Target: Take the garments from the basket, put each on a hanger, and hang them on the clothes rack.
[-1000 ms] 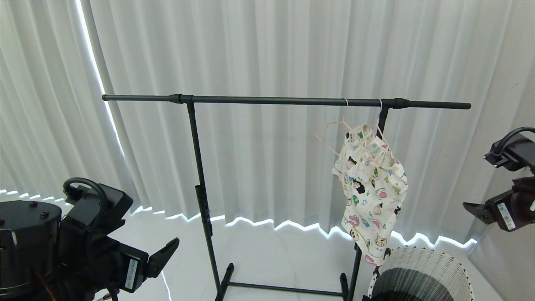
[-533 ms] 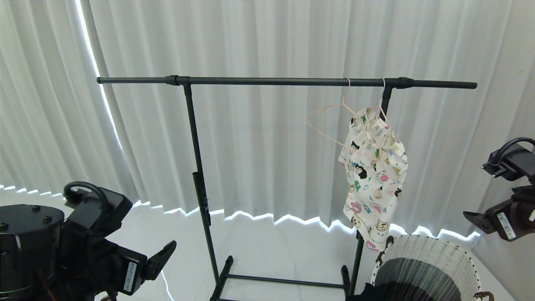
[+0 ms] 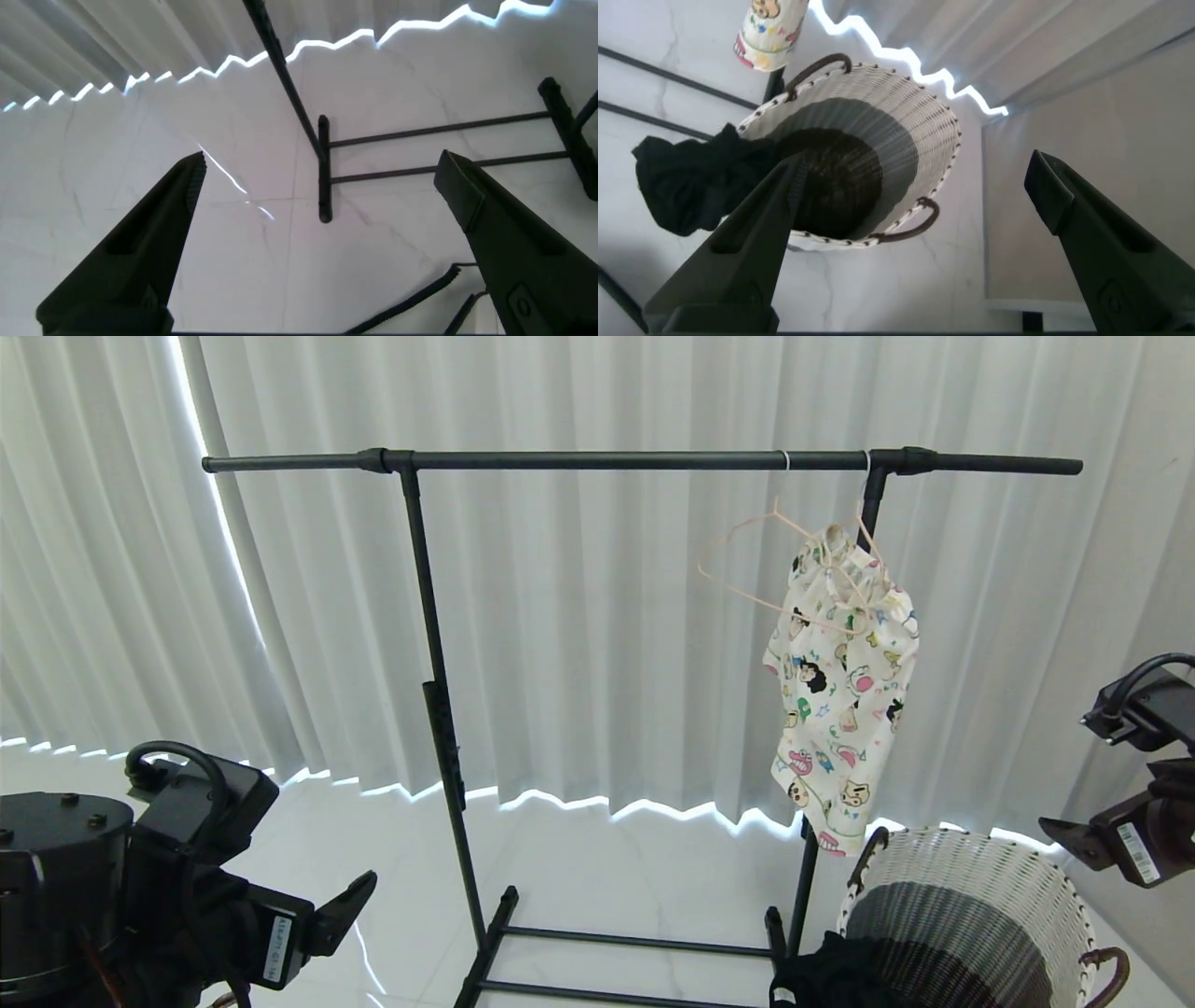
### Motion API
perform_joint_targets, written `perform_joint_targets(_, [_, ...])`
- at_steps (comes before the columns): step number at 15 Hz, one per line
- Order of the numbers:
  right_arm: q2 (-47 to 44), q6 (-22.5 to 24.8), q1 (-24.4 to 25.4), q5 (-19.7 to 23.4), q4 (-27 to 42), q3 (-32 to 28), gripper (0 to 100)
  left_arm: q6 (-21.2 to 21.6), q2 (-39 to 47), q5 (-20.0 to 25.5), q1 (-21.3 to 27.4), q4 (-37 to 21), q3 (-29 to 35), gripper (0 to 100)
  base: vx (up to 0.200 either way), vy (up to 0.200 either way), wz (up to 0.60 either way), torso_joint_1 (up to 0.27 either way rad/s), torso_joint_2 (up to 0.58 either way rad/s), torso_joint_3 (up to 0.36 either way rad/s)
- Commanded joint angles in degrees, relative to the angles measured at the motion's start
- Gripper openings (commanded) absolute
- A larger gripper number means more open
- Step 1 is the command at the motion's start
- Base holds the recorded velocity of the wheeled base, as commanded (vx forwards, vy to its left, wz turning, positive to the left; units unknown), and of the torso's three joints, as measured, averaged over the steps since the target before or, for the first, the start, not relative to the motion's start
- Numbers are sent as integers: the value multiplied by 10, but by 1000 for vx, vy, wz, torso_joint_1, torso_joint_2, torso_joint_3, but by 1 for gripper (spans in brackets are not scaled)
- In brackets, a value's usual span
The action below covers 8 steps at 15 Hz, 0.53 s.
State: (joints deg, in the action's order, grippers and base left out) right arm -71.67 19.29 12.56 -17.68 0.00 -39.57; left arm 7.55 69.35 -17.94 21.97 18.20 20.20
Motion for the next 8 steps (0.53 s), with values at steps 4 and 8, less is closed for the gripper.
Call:
perform_joint_targets(4, [36,1,3,0,0,41,100,0,0,-1,-1,1,0,100,0,0,0,-154,455,304])
perform_joint_targets(8, [41,1,3,0,-3,53,100,0,4,-12,-1,1,0,100,0,0,0,-5,109,54])
